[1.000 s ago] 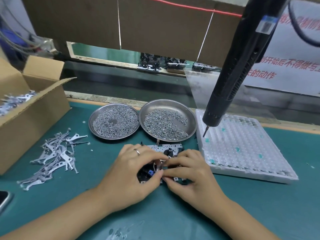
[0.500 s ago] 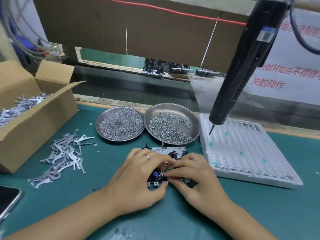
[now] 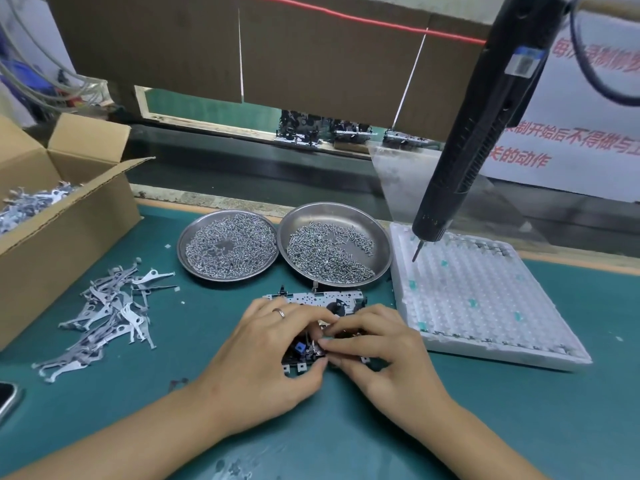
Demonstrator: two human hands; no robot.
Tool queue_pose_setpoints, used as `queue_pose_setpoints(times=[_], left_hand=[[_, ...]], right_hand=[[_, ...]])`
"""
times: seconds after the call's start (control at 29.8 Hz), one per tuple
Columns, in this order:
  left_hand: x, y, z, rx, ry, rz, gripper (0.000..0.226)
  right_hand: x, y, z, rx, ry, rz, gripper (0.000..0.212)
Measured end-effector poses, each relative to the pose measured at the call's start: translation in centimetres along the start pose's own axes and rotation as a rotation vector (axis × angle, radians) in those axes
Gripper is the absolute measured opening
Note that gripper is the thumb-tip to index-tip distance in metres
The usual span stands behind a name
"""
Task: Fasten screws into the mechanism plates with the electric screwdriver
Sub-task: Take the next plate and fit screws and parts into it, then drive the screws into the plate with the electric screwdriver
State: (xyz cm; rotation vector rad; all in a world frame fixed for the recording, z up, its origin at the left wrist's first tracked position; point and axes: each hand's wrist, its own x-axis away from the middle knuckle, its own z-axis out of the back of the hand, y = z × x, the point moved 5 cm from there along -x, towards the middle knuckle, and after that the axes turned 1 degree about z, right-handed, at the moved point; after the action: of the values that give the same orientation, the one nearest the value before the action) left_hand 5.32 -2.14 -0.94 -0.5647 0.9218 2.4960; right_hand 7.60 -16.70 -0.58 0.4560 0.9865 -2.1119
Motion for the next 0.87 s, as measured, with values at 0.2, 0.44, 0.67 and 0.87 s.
queue_pose_setpoints(times=[0.2,0.44,0.67,0.87], left_hand=[[-0.3,-0.1,0.1,0.03,0.024,0.016,0.038],[-0.3,0.0,0.0,0.043,0.023,0.035,0.036],[-0.3,-0.2,-0.2,0.054,0.017,0.05,0.026],[-0.3,-0.5,-0.1,0.087,0.03,0.067,0.023]], right_hand=[[-0.1,-0.1,0.1,0.017,-0.003,0.031,0.017],[0.1,0.0,0.1,0.022,0.011,0.031,0.016],[0.2,-0.2,1.8,0.02,0.231,0.021,0.013],[-2.6,0.8,7.6,-0.187,0.672,-0.212,0.046]])
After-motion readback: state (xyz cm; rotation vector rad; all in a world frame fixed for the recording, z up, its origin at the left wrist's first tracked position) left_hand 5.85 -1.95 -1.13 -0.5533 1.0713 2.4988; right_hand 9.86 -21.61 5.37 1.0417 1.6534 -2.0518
